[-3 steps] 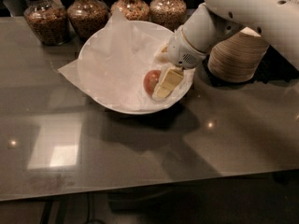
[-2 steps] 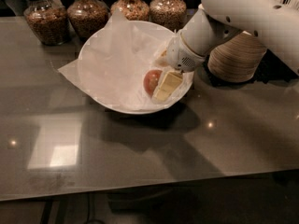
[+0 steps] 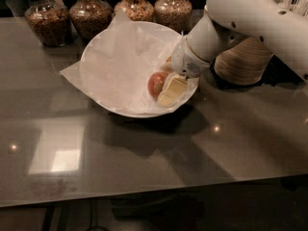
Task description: Pick apple from white bowl
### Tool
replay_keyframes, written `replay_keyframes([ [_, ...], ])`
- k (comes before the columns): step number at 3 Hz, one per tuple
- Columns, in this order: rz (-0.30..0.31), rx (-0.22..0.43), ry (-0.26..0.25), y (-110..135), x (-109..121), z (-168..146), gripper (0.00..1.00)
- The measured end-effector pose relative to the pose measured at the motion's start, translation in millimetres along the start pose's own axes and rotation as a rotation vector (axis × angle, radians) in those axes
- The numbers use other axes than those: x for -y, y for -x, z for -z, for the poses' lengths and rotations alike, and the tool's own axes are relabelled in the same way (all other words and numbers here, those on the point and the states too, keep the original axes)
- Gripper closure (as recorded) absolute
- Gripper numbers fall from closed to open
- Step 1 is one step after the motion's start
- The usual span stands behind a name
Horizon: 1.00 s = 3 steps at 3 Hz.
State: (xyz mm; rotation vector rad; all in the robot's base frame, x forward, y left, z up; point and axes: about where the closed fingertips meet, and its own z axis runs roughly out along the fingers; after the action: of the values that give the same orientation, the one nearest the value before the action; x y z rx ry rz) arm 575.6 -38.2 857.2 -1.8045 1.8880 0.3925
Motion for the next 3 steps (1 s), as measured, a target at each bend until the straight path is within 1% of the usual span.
replay_keyframes([
  [1, -0.006, 0.000, 0.003, -2.3, 0.1, -2.2, 0.48],
  [2, -0.019, 0.001, 0.005, -5.6, 0.2, -4.5, 0.71],
  [3, -0.019, 0.001, 0.005, -5.6, 0.1, -4.5, 0.94],
])
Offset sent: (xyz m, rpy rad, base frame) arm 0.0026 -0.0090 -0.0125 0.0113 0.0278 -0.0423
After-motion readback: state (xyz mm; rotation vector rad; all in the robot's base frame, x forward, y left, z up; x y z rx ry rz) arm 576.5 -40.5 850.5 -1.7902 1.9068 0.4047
